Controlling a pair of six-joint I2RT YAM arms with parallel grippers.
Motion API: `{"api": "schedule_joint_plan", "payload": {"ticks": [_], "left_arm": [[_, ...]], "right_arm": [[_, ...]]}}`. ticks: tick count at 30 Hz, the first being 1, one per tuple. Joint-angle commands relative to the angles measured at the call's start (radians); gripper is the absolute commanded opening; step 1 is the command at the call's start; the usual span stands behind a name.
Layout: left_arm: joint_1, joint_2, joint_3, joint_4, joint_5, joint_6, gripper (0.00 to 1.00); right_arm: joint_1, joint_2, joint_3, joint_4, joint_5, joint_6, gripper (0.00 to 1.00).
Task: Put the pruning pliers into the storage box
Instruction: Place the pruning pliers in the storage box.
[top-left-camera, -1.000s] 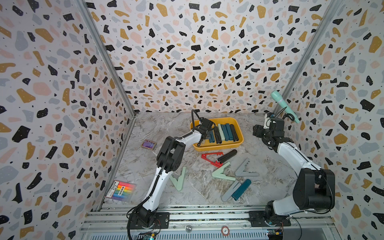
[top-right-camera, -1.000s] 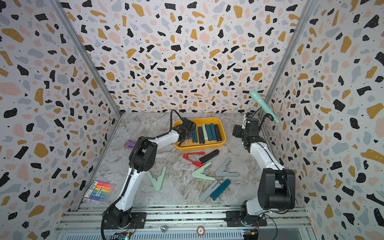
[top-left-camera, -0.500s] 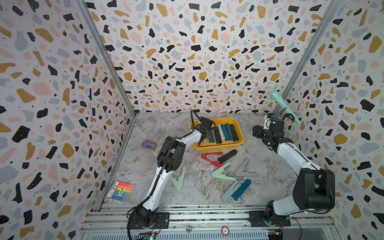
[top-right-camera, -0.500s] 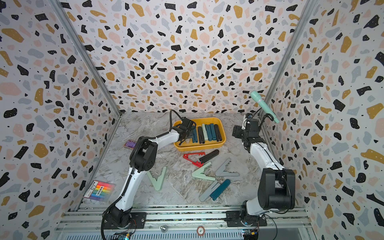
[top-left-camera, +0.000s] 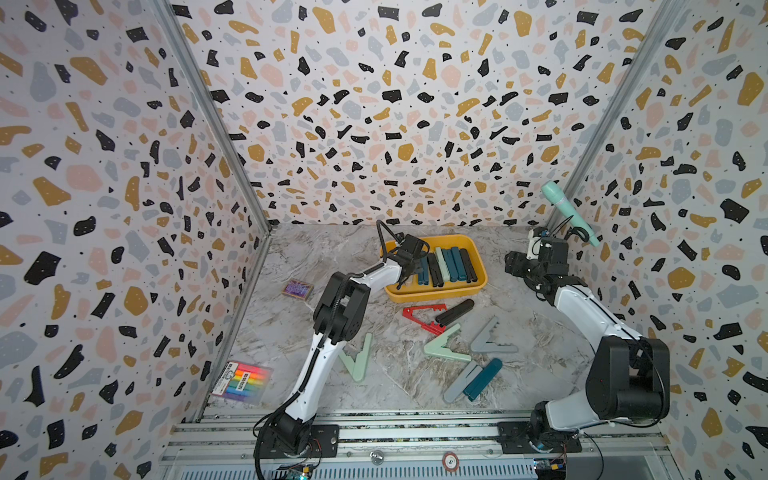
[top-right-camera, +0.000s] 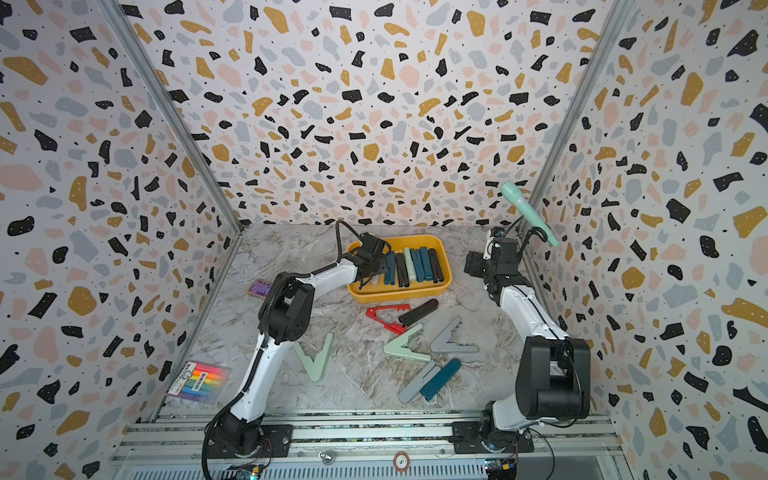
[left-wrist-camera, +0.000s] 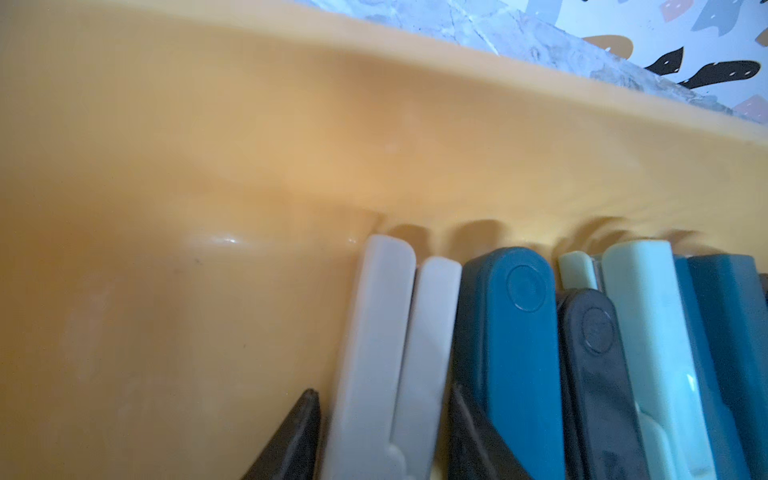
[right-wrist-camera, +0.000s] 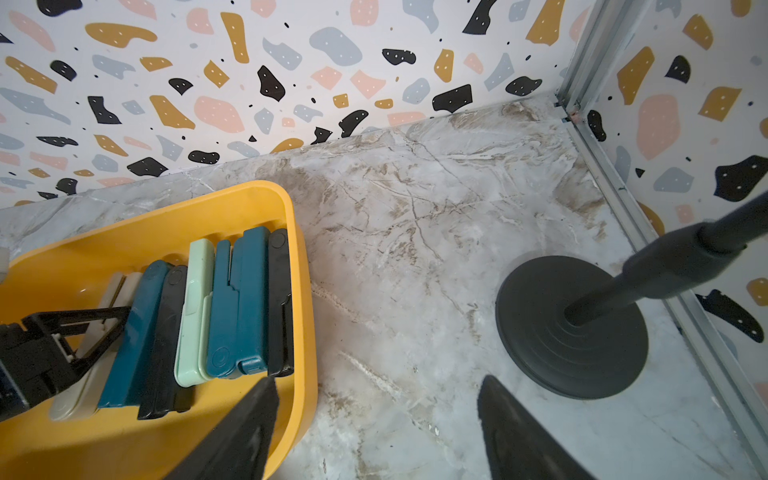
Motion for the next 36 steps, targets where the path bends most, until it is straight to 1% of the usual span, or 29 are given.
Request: {"api": "schedule_joint_plan", "payload": {"ticks": [1,10,13,17,18,20,21,26,29,31,33,35,36], "left_arm": [[0.003,-0.061,-0.035,0.045,0.029,-0.023,0.48],[0.001,-0.149,-0.179,0.161,0.088,-0.083,0.45],[0.0,-0.165,-0.196,0.185,0.096,-0.089,0.45],[-0.002,-0.16,-0.185,0.182,0.116,-0.079,0.45],[0.0,-0.166,-0.181,0.169,0.106,-0.068,0.45],[-0.001,-0.198,-0.191,0.15,0.068,-0.039,0.47],[-0.002,-0.229,-0.208,0.146,0.038,-0.022,0.51],[-0.034,-0.429,-0.341,0.138,-0.167,0.034,0.8],[-0.078,-0.567,-0.455,0.089,-0.309,0.023,1.0],[-0.117,-0.674,-0.569,0.061,-0.4,-0.024,0.99],[-0.155,-0.763,-0.676,0.01,-0.456,-0.08,0.99],[-0.189,-0.839,-0.766,-0.083,-0.494,-0.174,0.99],[-0.21,-0.882,-0.819,-0.124,-0.501,-0.246,0.99]], "right_arm": [[-0.005,-0.023,-0.011,0.006,-0.009,0.006,0.78],[-0.005,-0.019,-0.007,0.006,-0.024,0.011,0.78],[-0.005,-0.02,-0.007,0.008,-0.026,0.013,0.78],[-0.005,-0.02,-0.007,0.006,-0.028,0.014,0.77],[-0.006,-0.021,-0.006,0.003,-0.027,0.013,0.78],[-0.007,-0.023,-0.005,-0.004,-0.016,0.006,0.78],[-0.008,-0.027,-0.008,-0.007,-0.009,0.001,0.78],[-0.019,-0.044,-0.028,0.004,0.0,0.001,0.78],[-0.022,-0.052,-0.03,0.004,-0.006,0.013,0.78],[-0.021,-0.061,-0.033,0.007,-0.008,0.023,0.78],[-0.022,-0.064,-0.035,0.012,-0.012,0.029,0.78],[-0.022,-0.064,-0.035,0.014,-0.011,0.034,0.79],[-0.024,-0.063,-0.035,0.014,-0.011,0.035,0.79]]}}
